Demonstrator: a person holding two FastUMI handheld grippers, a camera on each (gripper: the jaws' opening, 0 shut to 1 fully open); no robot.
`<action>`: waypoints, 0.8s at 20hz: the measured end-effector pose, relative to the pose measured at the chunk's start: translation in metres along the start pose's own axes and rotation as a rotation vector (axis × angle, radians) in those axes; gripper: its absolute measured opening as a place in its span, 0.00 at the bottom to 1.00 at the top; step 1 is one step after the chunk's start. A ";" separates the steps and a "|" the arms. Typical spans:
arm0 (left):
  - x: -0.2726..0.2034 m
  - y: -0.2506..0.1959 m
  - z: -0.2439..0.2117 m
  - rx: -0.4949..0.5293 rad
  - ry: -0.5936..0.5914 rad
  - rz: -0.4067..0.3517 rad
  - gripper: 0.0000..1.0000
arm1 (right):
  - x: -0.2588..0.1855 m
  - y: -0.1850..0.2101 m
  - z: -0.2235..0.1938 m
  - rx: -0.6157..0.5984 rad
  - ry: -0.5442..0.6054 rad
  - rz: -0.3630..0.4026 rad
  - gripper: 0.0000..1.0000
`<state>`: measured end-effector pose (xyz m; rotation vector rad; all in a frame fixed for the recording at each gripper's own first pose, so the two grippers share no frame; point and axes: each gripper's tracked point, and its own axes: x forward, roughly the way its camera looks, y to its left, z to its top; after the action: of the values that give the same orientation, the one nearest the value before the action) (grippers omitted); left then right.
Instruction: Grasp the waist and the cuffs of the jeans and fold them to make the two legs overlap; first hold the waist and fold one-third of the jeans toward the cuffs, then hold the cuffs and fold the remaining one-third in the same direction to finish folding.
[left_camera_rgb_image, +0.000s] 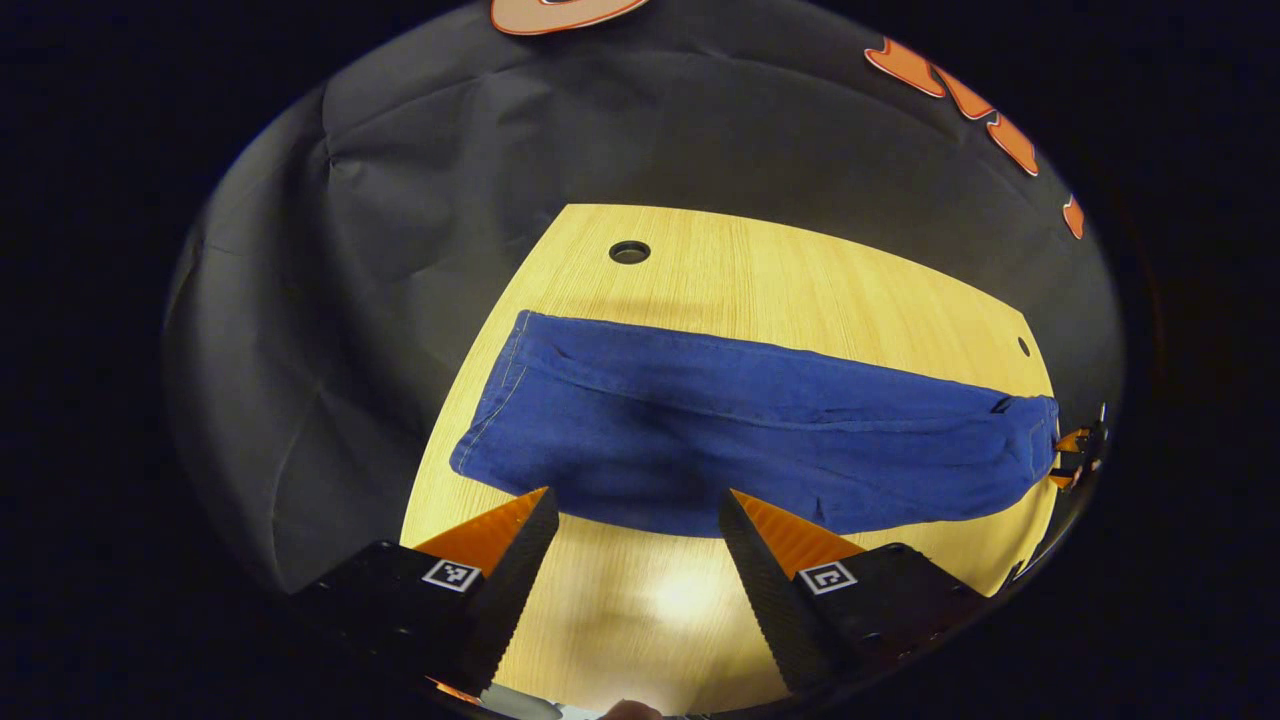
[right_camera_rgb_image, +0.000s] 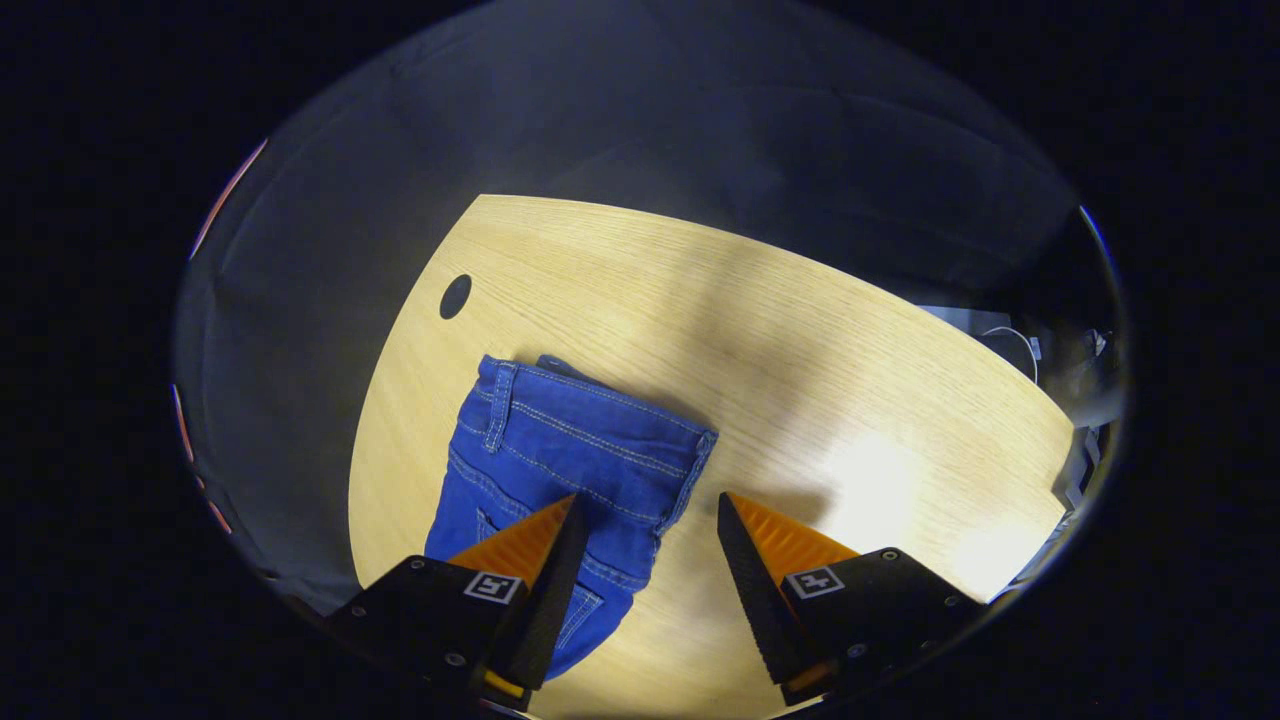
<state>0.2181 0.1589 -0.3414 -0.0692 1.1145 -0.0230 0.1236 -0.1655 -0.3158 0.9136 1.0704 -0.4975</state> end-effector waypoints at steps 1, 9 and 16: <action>0.000 0.002 0.001 0.000 0.003 0.004 1.00 | 0.004 0.005 0.002 0.010 0.009 0.017 0.81; 0.008 -0.002 0.010 0.005 0.019 0.012 0.99 | 0.009 0.021 0.000 -0.038 -0.003 0.113 0.36; 0.005 0.005 0.011 -0.021 0.012 -0.026 0.99 | -0.039 0.072 0.000 -0.075 -0.110 0.277 0.22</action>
<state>0.2296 0.1644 -0.3412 -0.1027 1.1259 -0.0344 0.1602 -0.1279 -0.2524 0.9394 0.8413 -0.2725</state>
